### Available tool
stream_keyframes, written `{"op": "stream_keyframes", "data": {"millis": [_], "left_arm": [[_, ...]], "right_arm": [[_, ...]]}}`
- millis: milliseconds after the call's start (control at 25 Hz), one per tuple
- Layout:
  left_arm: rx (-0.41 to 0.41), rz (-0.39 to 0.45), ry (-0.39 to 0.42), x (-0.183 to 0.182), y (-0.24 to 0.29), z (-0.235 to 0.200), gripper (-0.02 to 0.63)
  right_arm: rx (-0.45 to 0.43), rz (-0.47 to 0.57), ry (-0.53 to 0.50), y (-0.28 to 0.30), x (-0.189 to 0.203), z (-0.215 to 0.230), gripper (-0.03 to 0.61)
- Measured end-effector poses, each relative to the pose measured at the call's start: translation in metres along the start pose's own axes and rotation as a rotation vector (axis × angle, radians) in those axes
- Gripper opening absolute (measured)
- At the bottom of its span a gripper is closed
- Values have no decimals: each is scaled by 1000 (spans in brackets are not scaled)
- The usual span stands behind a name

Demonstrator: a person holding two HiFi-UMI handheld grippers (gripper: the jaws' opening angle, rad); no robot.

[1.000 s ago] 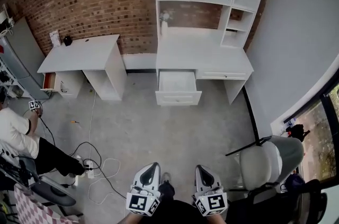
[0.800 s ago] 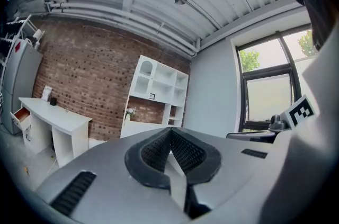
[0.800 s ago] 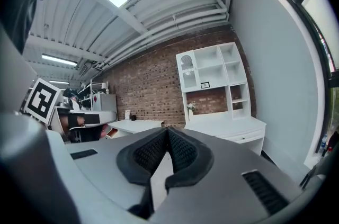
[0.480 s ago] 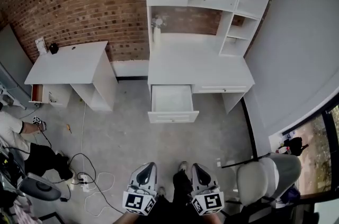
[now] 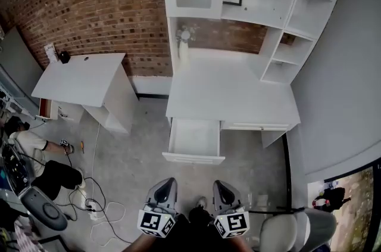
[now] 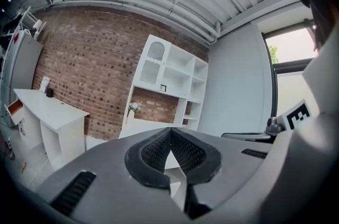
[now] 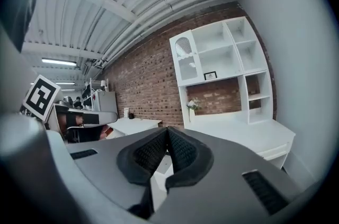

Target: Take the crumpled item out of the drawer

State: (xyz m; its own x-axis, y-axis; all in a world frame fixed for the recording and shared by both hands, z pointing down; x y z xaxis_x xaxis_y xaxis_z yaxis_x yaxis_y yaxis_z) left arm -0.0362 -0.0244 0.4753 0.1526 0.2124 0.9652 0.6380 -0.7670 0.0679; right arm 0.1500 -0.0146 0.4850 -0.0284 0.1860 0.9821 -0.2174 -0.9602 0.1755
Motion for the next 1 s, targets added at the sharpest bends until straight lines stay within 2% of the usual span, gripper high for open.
{"op": "stream_keyframes", "data": {"millis": [360, 720, 840, 1000], "left_arm": [[-41, -103, -18, 32, 131, -74, 25], [13, -205, -90, 52, 254, -169, 25], [23, -281, -73, 80, 297, -202, 25], [71, -434, -78, 149, 351, -237, 26]], "right_arm": [[-9, -78, 15, 127, 18, 61, 14], [65, -155, 24, 259, 23, 89, 14], [61, -193, 35, 303, 31, 93, 14], [63, -246, 36, 353, 43, 100, 14]]}}
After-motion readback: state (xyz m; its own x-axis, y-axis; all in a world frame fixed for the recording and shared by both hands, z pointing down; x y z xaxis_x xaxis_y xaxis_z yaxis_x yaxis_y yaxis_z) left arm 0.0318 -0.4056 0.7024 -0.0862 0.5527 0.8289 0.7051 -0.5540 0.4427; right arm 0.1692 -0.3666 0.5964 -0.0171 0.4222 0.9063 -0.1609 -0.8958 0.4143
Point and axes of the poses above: the fingertips, and each gripper's own axes: y forward along the fingers, z to its right, x out of its underside, the point moved 5 cm from there along -y, backward along the fingers, and after that the axes turned 12 degrees about x, right-handed, at the moved point
